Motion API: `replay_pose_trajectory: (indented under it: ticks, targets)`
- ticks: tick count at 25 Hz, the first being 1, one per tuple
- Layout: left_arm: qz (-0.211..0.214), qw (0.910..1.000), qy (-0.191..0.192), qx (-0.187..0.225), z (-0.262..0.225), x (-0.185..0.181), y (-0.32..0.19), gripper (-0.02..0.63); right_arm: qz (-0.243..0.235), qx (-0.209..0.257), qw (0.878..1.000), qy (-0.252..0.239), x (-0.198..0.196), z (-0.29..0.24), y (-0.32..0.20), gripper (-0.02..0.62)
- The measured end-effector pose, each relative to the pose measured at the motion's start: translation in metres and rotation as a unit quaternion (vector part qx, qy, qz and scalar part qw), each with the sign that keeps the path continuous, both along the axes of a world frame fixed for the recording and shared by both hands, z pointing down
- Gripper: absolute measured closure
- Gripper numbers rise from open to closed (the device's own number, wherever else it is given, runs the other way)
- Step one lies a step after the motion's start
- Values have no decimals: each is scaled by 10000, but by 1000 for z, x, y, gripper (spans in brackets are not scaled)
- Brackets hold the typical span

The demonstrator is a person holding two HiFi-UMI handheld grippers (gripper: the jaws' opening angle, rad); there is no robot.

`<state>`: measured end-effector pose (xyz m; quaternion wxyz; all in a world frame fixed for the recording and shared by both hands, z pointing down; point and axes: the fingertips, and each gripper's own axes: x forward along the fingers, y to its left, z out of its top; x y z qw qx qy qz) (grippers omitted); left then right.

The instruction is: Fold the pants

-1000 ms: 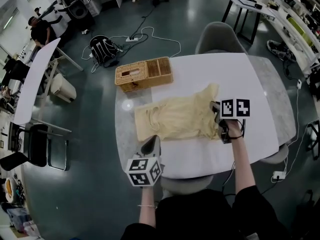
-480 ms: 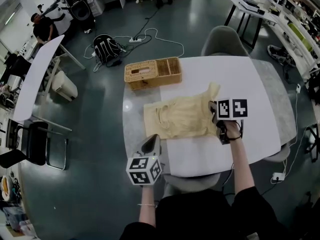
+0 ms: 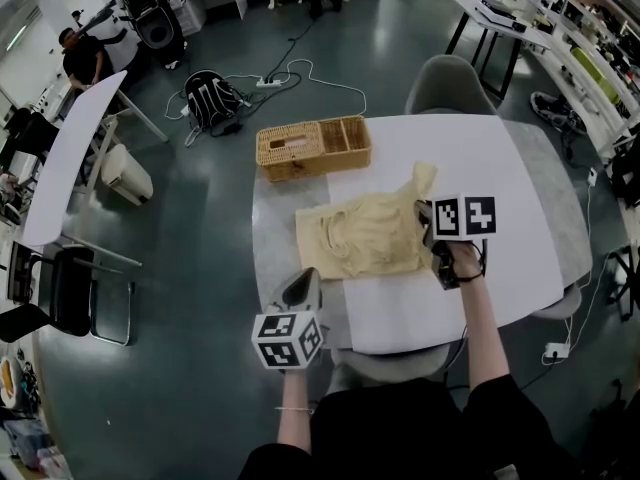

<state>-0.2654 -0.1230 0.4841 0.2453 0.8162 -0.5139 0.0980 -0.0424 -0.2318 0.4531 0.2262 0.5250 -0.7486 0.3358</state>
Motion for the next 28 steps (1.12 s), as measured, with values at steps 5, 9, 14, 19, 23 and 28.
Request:
replay_pose_trajectory:
  ticks: [5, 9, 14, 19, 23, 28]
  targets:
    - [19, 10000, 61, -4, 3, -11, 0, 598, -99, 18, 9999, 61, -22, -4, -1, 566]
    - [-15, 9999, 110, -12, 5, -20, 1, 598, -210, 15, 9997, 134, -41, -4, -2, 566]
    - [-73, 9998, 174, -41, 7, -33, -1, 598, -362, 4, 9992, 154, -68, -4, -6, 566]
    - [-130, 9996, 226, -87, 11, -46, 0, 598, -513, -46, 9985, 202, -94, -1, -10, 566]
    - [-185, 9994, 249, -126, 14, -54, -1, 598, -655, -97, 9974, 276, -115, 5, -14, 566]
    - [-246, 9991, 293, -165, 20, -63, -2, 598, -854, -199, 9953, 406, -142, 21, -17, 566]
